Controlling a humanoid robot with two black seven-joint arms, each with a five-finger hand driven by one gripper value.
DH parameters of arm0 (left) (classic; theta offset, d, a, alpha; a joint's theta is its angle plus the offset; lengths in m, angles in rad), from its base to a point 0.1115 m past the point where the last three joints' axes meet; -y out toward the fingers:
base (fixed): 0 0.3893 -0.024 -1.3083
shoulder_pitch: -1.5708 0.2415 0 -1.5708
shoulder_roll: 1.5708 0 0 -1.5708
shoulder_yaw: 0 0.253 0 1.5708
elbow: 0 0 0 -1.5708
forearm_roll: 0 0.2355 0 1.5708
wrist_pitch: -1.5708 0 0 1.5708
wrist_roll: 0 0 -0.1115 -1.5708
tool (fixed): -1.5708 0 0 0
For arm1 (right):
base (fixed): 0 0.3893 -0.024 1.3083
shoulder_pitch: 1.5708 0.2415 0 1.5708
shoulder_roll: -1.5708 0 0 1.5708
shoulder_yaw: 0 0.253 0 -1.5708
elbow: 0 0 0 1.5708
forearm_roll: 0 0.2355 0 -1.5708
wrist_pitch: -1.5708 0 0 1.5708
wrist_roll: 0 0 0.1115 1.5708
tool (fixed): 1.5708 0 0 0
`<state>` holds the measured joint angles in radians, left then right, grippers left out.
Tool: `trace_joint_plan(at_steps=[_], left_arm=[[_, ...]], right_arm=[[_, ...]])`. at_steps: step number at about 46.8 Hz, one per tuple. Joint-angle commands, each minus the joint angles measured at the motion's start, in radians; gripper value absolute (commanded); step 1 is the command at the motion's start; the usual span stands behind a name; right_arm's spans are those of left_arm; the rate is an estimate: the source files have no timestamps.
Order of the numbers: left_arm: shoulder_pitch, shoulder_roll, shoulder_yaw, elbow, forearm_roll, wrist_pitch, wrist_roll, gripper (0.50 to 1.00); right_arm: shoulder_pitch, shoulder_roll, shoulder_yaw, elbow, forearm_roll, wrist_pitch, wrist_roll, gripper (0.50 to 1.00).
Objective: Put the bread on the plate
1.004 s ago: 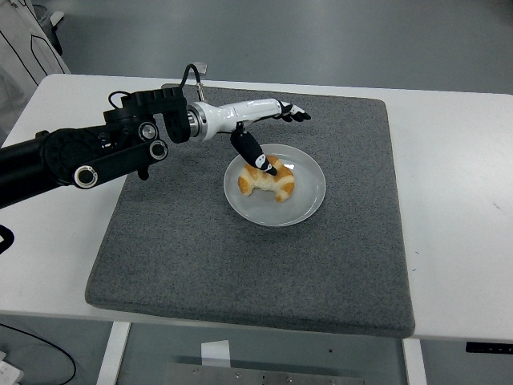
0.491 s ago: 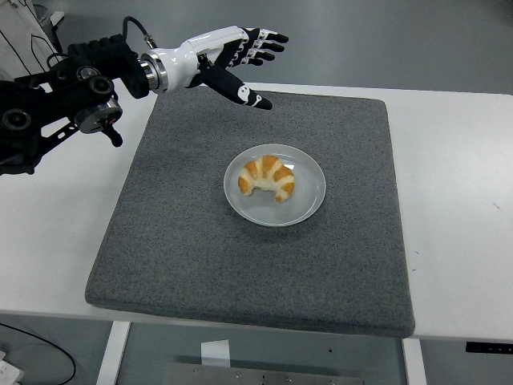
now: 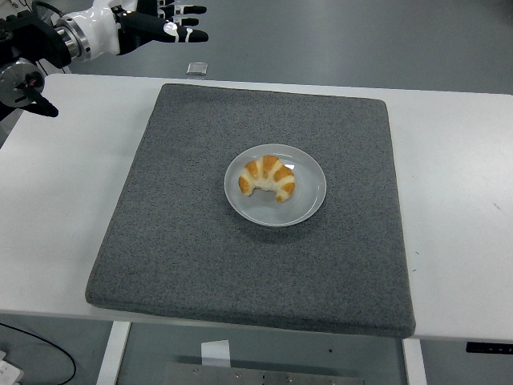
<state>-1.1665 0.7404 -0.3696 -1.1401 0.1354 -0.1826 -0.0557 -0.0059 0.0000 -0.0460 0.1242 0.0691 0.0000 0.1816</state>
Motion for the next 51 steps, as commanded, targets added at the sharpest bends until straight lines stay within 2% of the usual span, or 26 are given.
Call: trace_joint_plan(at_steps=[1,8,17,32,51], left_arm=[[0.008,0.019,-0.002,0.006,-0.092,-0.004,-0.001,1.000],[0.024,0.068,0.001,0.013,-0.233,-0.041,0.002,1.000],[0.057,0.073,-0.002,0.075,-0.306,-0.051,0.007,1.000],[0.113,0.070,-0.003,0.092,-0.401,-0.074,0.019,1.000],[0.119,-0.009,-0.061,0.187,-0.471,-0.086,0.022,1.000]], right_arm=[[0.001,0.000,0.000,0.000,0.000,0.000,0.001,0.932],[0.001,0.000,0.000,0.000,0.000,0.000,-0.001,0.932],[0.001,0.000,0.000,0.000,0.000,0.000,-0.001,0.932],[0.001,0.000,0.000,0.000,0.000,0.000,0.001,0.932],[0.000,0.000,0.000,0.000,0.000,0.000,-0.001,0.932]])
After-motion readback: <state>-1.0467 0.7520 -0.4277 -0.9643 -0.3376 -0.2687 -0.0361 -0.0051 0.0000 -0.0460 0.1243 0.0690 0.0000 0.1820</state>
